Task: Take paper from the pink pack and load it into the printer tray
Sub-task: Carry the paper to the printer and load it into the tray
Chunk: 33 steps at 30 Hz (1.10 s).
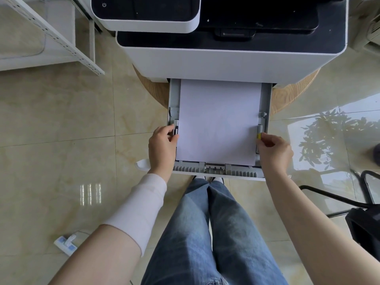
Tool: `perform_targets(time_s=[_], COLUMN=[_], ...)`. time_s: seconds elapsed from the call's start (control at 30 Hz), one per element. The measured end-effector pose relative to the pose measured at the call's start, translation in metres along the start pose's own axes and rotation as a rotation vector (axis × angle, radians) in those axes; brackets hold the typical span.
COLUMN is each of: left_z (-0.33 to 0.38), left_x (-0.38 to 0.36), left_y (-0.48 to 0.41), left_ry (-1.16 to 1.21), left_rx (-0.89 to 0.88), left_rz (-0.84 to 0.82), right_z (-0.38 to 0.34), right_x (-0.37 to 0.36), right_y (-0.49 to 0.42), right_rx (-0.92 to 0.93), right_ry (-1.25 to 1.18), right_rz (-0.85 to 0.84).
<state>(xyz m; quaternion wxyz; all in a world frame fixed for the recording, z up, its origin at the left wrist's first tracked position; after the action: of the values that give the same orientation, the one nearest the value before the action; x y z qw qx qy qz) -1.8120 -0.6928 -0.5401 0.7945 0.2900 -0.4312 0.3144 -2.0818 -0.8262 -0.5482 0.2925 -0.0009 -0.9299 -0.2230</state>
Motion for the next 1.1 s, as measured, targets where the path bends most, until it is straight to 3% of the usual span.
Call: perform_targets(time_s=[0.33,0.53,0.77,0.9,1.0,1.1], left_z=[0.0,0.0,0.002,-0.001,-0.006,-0.016], left_x=[-0.003,-0.002,-0.003,0.0,0.01,0.017], left_y=[0.004,0.005,0.006,0.007,0.019,0.037], left_ry=[0.052,0.043,0.032,0.056,0.062,-0.073], left_rx=[0.068,0.042,0.038,-0.02,-0.134,-0.288], left_rz=[0.021,0.009,0.029,-0.018,-0.039,-0.072], right_z=[-0.002,-0.004,-0.001,0.0,0.005,0.022], right_x=[-0.001,0.002,0.0,0.004,0.015,0.021], right_y=[0.001,0.0,0.0,0.006,0.023,0.04], right_rx=[0.05,0.144,0.1,0.241,0.4,0.533], right_ry=[0.031,0.065,0.008,0.071,0.207,0.339], right_rz=[0.046,-0.037,-0.02,-0.115,-0.085,-0.112])
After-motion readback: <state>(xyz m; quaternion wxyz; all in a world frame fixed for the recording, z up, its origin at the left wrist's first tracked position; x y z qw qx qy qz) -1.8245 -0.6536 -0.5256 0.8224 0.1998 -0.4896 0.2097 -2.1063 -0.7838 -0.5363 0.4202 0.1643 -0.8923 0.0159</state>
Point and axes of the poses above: each hand's wrist, its own y-axis away from the middle knuckle, its own x-axis out of the back of the hand, z = x × y, the point moved 7 cm from there along -y, towards the middle knuckle, and after that the axes turned 11 degrees about -y, right-handed, at the moved point
